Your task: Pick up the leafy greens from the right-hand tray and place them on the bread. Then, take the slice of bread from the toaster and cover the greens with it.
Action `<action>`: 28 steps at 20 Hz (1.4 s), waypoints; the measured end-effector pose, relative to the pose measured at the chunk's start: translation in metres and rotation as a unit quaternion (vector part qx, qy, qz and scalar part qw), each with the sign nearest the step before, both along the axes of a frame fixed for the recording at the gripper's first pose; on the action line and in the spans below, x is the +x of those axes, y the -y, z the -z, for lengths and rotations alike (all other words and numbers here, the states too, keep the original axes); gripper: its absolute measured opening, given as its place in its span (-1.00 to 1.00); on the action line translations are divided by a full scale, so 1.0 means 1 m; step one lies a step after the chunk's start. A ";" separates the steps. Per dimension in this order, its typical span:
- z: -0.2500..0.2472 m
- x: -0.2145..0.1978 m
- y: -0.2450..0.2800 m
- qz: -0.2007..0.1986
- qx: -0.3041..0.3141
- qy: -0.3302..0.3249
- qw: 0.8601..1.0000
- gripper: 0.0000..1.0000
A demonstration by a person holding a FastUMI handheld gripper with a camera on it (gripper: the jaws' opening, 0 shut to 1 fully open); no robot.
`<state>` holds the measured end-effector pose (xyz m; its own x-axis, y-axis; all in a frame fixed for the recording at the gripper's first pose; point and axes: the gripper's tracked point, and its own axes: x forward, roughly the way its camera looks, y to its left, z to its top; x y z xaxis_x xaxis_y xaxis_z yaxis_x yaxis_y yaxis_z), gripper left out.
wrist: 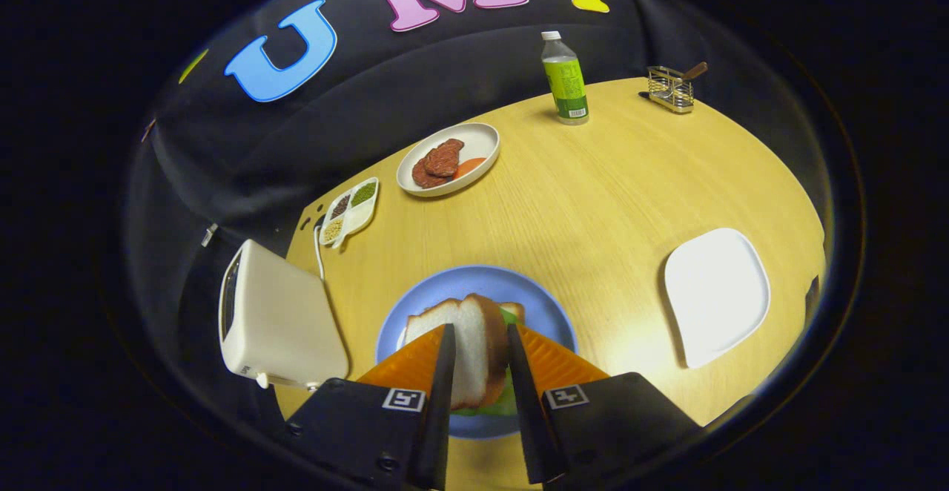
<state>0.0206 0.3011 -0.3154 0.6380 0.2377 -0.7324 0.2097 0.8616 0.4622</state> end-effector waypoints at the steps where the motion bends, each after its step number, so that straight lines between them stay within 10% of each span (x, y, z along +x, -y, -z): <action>1: 0.000 0.000 0.005 -0.004 -0.013 0.004 1.000 -0.08; 7: -0.046 0.007 0.031 -0.061 -0.090 0.091 0.990 0.17; 15: -0.175 0.001 0.027 -0.142 -0.181 0.261 0.938 0.96; 28: -0.245 -0.023 0.064 -0.126 -0.151 0.290 0.937 0.97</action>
